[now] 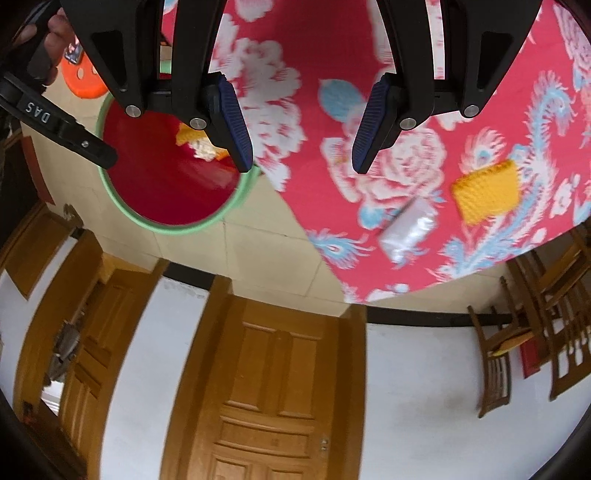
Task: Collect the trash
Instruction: 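Open the left tool to drop the snack bag while the right tool releases the paper, then grasp the yellow foam net with the left tool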
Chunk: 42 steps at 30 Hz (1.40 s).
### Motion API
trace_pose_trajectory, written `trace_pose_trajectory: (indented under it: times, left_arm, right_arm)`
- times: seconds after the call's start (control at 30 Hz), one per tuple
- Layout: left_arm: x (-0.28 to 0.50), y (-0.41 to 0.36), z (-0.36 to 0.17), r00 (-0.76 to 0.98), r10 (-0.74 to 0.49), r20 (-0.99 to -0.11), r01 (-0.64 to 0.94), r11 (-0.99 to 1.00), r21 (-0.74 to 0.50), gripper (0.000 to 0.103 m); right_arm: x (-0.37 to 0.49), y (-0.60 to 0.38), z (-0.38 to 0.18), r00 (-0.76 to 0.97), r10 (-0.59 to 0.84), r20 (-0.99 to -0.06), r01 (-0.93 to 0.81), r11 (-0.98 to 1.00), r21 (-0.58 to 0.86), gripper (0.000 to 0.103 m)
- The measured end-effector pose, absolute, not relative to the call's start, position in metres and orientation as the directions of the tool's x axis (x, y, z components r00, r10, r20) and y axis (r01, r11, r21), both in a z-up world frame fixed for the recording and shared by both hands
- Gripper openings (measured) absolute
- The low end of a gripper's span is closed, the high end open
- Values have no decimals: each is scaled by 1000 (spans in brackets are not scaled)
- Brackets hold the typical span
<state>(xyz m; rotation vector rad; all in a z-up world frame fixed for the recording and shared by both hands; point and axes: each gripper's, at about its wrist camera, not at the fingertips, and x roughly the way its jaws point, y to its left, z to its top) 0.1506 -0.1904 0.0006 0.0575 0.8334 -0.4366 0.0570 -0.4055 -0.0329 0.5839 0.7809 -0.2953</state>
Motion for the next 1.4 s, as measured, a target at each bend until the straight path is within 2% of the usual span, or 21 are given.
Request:
trace_pose_trajectory:
  times: [0.57, 1.0, 1.4]
  left_arm:
    - [193, -88, 16, 681, -195, -706, 195, 977, -82, 57]
    - [243, -43, -31, 620, -143, -772, 61, 989, -134, 57]
    - [260, -42, -56, 593, -140, -793, 34, 988, -149, 59]
  right_arm:
    - [112, -324, 5, 711, 63, -701, 271, 894, 356, 60]
    - [172, -274, 2, 694, 109, -712, 199, 921, 334, 60]
    - [214, -262, -24, 661, 116, -741, 217, 916, 337, 60]
